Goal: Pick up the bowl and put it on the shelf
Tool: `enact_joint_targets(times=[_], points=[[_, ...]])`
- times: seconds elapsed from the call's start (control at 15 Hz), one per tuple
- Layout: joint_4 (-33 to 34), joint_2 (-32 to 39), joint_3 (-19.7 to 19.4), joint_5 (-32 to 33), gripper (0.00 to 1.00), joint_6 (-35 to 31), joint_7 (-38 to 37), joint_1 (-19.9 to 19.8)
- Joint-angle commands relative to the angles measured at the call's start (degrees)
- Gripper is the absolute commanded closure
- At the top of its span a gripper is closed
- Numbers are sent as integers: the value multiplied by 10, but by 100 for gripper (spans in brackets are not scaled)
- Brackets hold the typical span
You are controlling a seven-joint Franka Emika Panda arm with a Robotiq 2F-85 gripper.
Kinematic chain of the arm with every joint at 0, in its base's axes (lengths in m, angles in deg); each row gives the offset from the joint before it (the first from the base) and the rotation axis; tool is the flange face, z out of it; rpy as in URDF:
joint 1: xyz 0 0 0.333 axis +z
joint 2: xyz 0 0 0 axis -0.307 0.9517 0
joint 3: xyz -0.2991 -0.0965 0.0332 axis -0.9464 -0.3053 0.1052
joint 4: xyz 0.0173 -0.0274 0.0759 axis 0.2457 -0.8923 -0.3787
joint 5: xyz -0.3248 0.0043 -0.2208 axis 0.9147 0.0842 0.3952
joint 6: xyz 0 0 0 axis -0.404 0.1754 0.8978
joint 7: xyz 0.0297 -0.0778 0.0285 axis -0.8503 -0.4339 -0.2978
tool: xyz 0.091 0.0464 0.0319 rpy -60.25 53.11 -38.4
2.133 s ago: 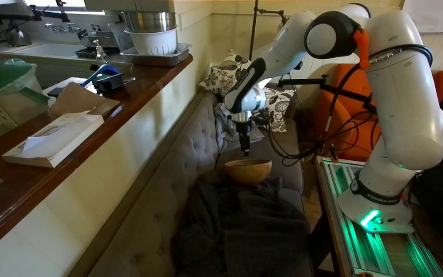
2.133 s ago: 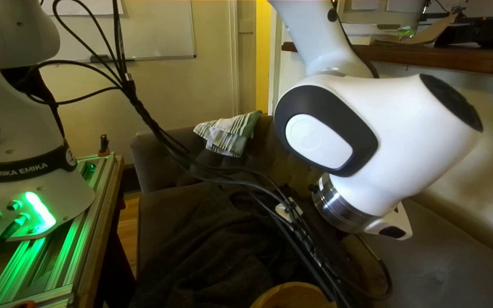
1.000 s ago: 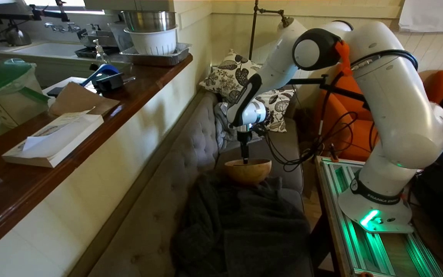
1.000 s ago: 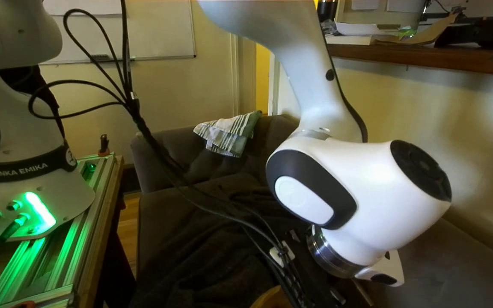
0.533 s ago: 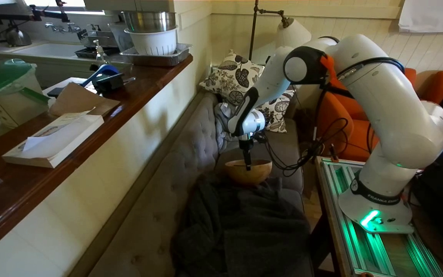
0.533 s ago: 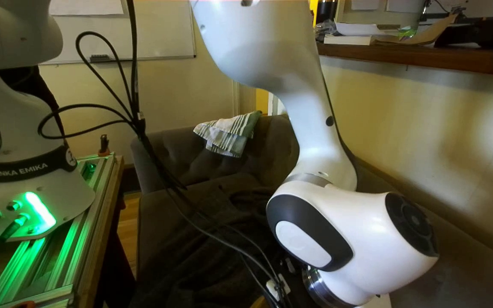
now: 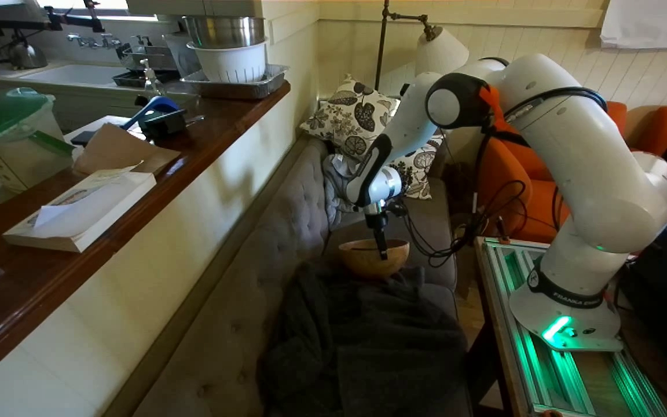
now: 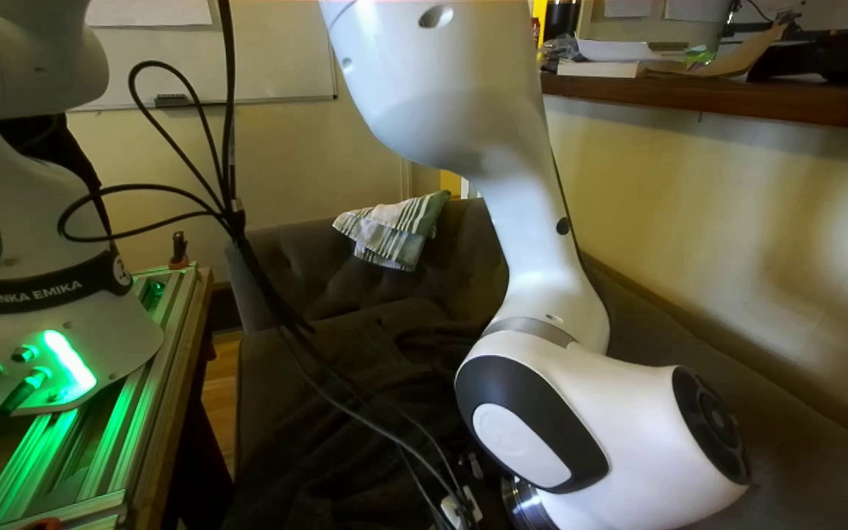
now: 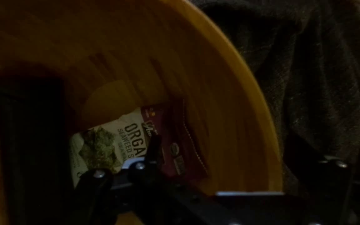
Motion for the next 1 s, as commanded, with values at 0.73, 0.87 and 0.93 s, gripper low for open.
enact_joint_targets(times=[0.73,0.87,0.93], points=[[-7,6,52,-23,0,19,22,-41],[-15,11,59,-20,0,6,27,-43],[-16,15,62,-16,1,-3,33,-45]])
